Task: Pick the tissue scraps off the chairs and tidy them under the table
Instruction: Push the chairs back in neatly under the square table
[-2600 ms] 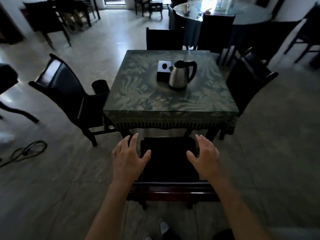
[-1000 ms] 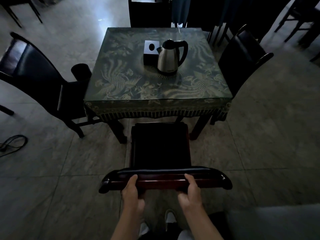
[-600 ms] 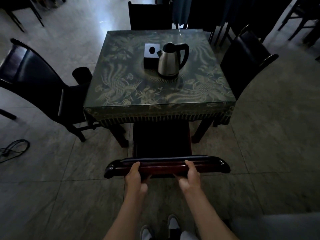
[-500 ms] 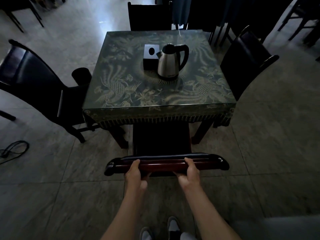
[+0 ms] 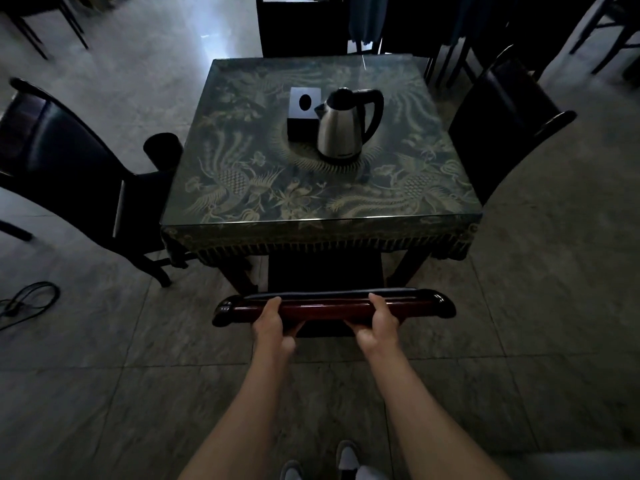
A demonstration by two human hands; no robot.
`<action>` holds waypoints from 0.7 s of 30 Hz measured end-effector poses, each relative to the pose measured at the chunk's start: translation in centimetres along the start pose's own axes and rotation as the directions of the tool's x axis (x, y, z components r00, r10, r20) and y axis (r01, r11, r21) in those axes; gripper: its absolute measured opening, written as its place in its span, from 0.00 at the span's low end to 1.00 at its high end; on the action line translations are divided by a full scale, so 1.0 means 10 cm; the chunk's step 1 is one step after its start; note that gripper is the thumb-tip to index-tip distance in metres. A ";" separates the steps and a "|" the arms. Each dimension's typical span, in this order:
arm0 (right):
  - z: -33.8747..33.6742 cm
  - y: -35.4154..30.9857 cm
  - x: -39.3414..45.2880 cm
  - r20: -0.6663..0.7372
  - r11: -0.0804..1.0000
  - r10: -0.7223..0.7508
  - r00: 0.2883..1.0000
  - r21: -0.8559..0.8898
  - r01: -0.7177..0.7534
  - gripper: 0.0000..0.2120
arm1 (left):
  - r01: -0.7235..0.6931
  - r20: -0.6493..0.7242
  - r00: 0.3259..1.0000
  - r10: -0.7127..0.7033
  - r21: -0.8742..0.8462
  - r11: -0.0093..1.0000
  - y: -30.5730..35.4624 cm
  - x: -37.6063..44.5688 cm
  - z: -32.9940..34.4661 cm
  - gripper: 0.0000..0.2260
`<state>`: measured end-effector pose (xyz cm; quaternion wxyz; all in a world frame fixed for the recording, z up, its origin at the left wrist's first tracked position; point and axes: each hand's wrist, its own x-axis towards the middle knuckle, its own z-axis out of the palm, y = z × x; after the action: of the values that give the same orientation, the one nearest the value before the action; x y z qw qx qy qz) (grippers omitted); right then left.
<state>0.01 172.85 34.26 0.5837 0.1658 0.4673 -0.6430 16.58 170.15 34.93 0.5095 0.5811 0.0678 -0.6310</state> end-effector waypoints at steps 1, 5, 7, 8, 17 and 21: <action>0.01 0.00 0.01 -0.005 1.000 0.001 1.000 -0.005 -0.001 0.12 | 0.000 0.001 1.000 0.000 -0.001 1.000 0.01 0.01 0.01 0.16; 0.02 0.00 0.03 -0.023 1.000 0.002 1.000 -0.029 -0.002 0.13 | 0.007 -0.005 1.000 -0.007 0.007 1.000 0.02 0.01 0.02 0.18; 0.02 -0.01 0.01 -0.019 0.999 0.001 1.000 -0.040 -0.002 0.13 | -0.002 0.000 1.000 0.002 0.013 1.000 0.02 -0.01 0.01 0.18; 0.02 -0.01 -0.01 -0.018 0.999 0.000 1.000 -0.045 -0.001 0.13 | -0.006 0.008 1.000 0.006 0.015 1.000 0.03 -0.02 0.00 0.19; -0.08 -0.11 -0.24 0.043 0.977 0.042 0.998 -0.212 -0.032 0.15 | 0.025 0.079 0.996 -0.030 0.064 0.998 0.15 -0.15 -0.17 0.19; -0.27 -0.18 -0.34 0.035 0.855 0.077 0.996 -0.517 -0.048 0.20 | -0.025 0.041 0.999 0.015 0.235 0.972 0.11 -0.28 -0.20 0.17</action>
<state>-1.60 176.77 36.22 0.6399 0.0011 0.6004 -0.4795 18.14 172.61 37.13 0.4445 0.6257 -0.0233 -0.6406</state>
